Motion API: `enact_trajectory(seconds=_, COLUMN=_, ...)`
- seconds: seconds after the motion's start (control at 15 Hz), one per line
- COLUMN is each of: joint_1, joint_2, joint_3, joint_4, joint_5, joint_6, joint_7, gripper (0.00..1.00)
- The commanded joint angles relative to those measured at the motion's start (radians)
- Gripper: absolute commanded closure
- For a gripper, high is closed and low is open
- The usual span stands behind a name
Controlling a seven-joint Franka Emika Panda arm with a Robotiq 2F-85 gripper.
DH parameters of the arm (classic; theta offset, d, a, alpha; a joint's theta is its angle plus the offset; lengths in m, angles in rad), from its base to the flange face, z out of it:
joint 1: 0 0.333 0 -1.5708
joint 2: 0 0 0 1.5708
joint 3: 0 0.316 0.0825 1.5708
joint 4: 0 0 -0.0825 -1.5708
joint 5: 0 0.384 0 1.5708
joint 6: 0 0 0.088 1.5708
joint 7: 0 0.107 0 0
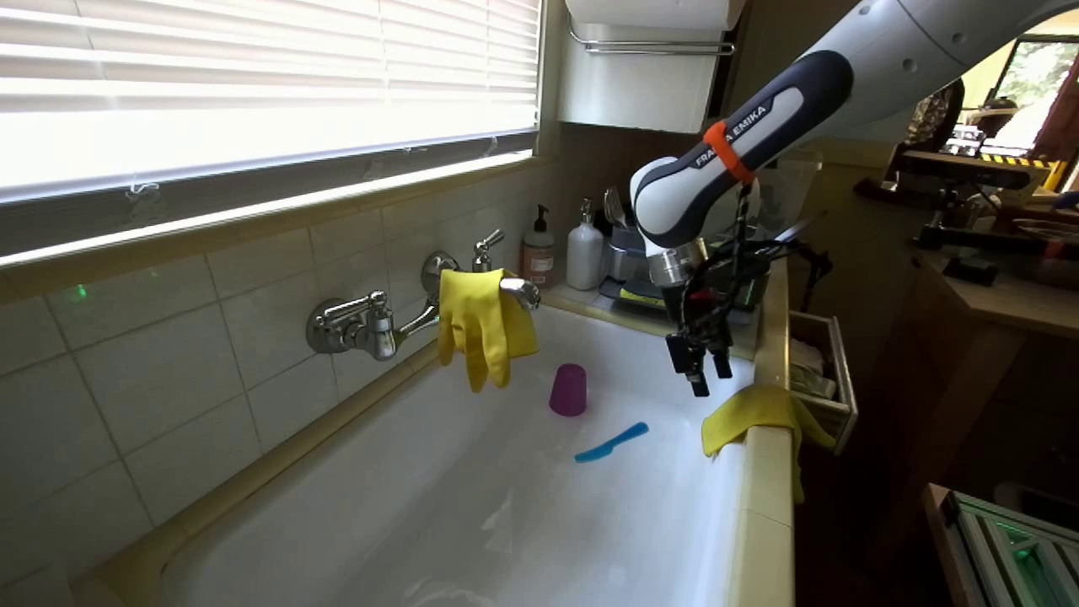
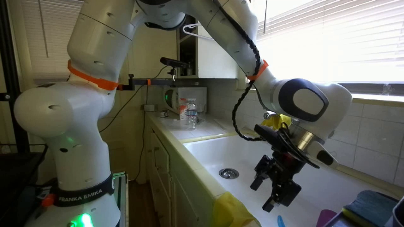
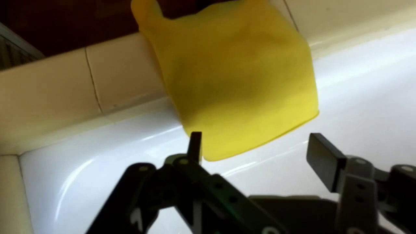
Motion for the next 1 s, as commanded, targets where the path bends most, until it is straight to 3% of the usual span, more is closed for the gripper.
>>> enact_trajectory(seconds=0.0, joint_1=0.020, joint_2=-0.049, joint_3=-0.007, joint_4=-0.020, joint_5=-0.002, joint_6=-0.073, joint_7=0.085, gripper=0.00)
enact_trajectory(seconds=0.4, joint_1=0.053, joint_2=-0.139, joint_3=-0.027, joint_4=-0.101, joint_5=-0.018, joint_6=-0.024, joint_7=0.307, gripper=0.00)
enact_trajectory(seconds=0.93, joint_1=0.066, joint_2=-0.192, joint_3=-0.044, joint_4=-0.205, joint_5=-0.047, joint_6=-0.007, joint_7=0.454, gripper=0.00)
